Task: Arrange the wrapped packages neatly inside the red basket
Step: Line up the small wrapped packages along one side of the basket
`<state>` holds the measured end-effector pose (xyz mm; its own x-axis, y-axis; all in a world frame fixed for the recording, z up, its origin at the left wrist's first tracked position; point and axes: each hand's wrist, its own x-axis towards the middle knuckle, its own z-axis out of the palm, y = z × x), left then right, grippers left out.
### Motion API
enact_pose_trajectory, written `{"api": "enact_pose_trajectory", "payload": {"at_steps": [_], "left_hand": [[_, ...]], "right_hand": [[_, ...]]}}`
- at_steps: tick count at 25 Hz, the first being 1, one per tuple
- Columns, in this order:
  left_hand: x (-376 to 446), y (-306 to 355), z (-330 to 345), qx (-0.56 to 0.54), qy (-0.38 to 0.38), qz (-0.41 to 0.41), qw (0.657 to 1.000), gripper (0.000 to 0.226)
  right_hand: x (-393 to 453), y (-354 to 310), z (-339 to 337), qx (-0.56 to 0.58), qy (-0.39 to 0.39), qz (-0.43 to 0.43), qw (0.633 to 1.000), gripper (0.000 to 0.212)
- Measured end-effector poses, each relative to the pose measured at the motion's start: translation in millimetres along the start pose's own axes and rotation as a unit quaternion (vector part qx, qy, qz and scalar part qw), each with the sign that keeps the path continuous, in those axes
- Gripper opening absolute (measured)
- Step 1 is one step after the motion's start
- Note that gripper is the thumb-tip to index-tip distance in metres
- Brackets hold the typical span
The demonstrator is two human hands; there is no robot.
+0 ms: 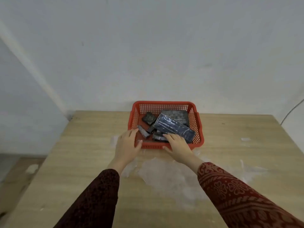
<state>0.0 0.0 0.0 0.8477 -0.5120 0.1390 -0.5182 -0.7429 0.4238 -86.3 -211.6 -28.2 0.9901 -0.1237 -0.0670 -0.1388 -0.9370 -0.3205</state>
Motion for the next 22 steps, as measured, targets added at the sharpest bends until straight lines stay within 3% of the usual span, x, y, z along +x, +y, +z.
{"api": "enact_pose_trajectory", "payload": {"at_steps": [5, 8, 14, 16, 19, 22], "left_hand": [[-17, -10, 31, -0.03, -0.042, 0.008, 0.999, 0.047], [-5, -15, 38, -0.037, -0.001, 0.042, 0.998, 0.041], [88, -30, 34, -0.085, 0.062, -0.057, 0.993, 0.047], [107, -37, 40, -0.118, 0.058, -0.087, 0.987, 0.051], [111, -44, 50, -0.192, 0.056, -0.1, 0.975, 0.053], [111, -48, 56, -0.225, 0.066, -0.106, 0.966, 0.053]], "right_hand": [[-1, 1, 24, -0.066, 0.041, 0.017, 0.997, 0.041], [2, -1, 27, -0.069, 0.083, 0.04, 0.993, 0.036], [19, -16, 13, -0.017, 0.046, 0.099, 0.994, 0.028], [46, -22, -2, 0.051, 0.036, 0.065, 0.996, 0.018], [112, -37, -23, 0.061, 0.065, 0.001, 0.996, 0.013], [183, -45, -20, -0.002, 0.021, 0.003, 1.0, 0.029]]}}
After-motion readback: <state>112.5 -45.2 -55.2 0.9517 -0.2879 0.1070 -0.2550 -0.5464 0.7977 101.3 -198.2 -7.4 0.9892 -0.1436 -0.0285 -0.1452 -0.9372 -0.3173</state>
